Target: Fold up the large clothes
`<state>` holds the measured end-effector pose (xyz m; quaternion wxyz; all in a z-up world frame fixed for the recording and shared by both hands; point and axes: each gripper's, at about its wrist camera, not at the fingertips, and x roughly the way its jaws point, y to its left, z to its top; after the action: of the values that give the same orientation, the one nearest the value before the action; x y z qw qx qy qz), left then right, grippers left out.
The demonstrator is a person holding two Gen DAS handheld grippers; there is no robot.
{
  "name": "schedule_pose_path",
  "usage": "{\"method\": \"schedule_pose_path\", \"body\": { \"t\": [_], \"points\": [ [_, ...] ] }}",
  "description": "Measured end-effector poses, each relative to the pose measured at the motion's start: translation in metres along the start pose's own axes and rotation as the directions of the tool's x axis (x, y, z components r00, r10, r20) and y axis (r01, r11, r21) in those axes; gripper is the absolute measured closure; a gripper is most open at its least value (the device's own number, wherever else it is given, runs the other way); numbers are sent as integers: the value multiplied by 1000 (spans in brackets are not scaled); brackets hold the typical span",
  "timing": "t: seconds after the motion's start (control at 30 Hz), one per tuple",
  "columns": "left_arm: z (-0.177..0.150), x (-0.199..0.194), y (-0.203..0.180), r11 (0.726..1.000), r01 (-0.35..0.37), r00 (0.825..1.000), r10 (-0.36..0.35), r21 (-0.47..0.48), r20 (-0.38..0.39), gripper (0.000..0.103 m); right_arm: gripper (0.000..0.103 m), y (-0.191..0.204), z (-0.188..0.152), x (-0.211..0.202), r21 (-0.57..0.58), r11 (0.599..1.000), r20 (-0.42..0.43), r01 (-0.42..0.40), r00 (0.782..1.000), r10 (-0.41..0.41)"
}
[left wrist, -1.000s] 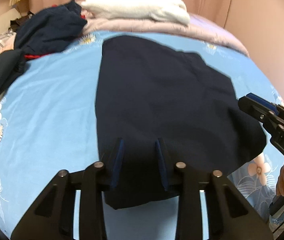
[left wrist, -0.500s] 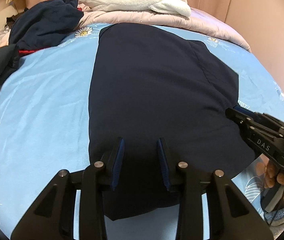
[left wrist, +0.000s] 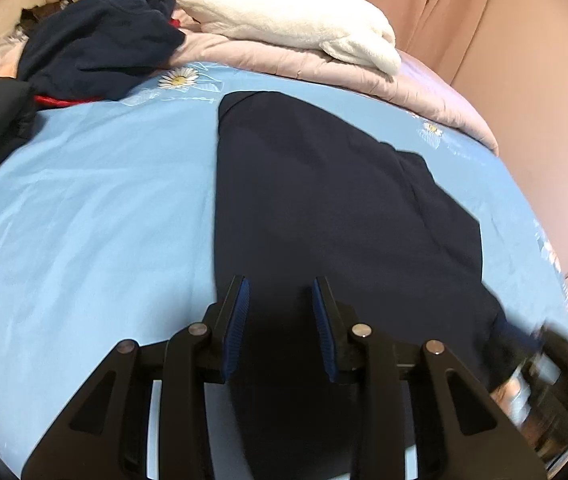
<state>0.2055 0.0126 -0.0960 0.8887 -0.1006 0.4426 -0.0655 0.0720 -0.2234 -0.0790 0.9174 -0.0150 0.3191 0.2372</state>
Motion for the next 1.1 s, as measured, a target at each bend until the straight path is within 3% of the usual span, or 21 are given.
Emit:
{"method": "schedule_pose_path", "body": {
  "t": [0.17,0.33,0.53,0.7,0.83,0.97,1.1],
  "points": [
    [37,37,5,999,25,999,-27,-41,-35,72,80,0,-21,32,-29,1000,-96,7,995,-9],
    [57,93,15,998,-17,984,5,-63,-180,72,80,-10,-23,32,12,999,-98,-51,994,52],
    [65,80,17,998,-20,991,12,-60,-134,73,80,-10,-11,22,40,995,-102,-89,990,92],
    [41,31,17,1000,-9,999,8,-10,-48,73,80,-28,24,9,92,993,31,-67,997,65],
    [6,3,11,999,-6,999,8,50,-41,73,80,-49,54,25,179,983,50,-39,998,30],
    [-20,0,2,996,5,998,0,87,-57,72,80,-68,72,64,221,973,-20,63,998,-60],
    [-40,11,-10,986,-43,996,55,163,-73,72,80,-91,57,96,267,949,-168,169,978,-127]
  ]
}}
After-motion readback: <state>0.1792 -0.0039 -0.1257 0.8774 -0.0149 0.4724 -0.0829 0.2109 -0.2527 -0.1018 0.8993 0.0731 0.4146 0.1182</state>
